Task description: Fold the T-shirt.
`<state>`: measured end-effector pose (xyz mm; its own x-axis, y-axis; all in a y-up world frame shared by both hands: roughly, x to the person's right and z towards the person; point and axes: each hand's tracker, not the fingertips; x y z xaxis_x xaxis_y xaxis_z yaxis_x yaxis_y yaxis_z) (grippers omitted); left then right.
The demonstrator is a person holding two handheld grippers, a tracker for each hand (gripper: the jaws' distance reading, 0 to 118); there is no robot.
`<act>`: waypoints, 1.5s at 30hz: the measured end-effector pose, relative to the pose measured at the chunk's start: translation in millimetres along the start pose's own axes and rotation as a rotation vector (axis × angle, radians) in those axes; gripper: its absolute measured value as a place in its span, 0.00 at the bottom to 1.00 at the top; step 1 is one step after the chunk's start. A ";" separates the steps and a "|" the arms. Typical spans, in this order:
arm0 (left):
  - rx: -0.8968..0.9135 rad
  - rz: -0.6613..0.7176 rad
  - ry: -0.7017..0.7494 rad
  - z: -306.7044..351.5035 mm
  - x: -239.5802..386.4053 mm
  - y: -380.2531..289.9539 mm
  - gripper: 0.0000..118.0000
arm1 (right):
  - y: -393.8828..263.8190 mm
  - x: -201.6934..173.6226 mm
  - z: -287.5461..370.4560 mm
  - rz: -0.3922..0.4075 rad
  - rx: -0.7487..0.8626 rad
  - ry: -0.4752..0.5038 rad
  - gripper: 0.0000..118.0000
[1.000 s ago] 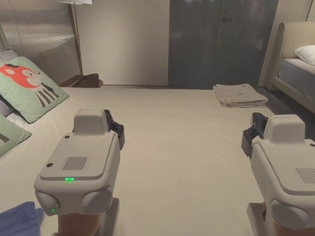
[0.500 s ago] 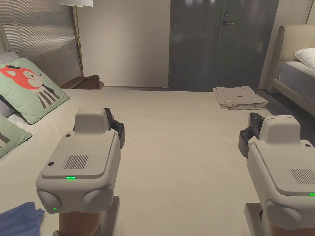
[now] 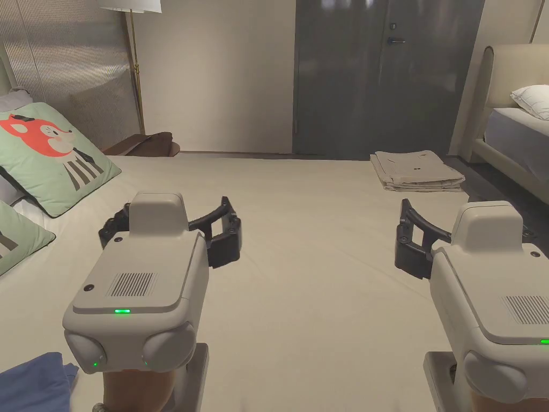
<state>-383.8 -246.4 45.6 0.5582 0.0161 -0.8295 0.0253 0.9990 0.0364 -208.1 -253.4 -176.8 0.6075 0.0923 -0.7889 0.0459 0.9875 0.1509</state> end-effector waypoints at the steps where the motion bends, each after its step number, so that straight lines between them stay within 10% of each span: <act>1: 0.000 0.003 -0.004 0.4 -0.6 0.5 0.94 | 0.3 -0.3 -0.1 0.004 -0.002 0.001 0.79; 8: 0.038 0.017 -0.002 4.2 -3.7 2.3 0.94 | 0.1 0.0 0.0 -0.013 0.007 -0.004 0.95; 45: 0.071 0.062 -0.015 9.8 -5.0 -2.1 0.94 | -1.6 2.3 5.3 -0.026 0.008 0.049 0.96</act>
<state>-378.5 -248.9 55.2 0.5725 0.0765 -0.8163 0.0486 0.9907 0.1269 -202.5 -255.4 -175.7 0.5665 0.0730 -0.8208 0.0675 0.9886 0.1346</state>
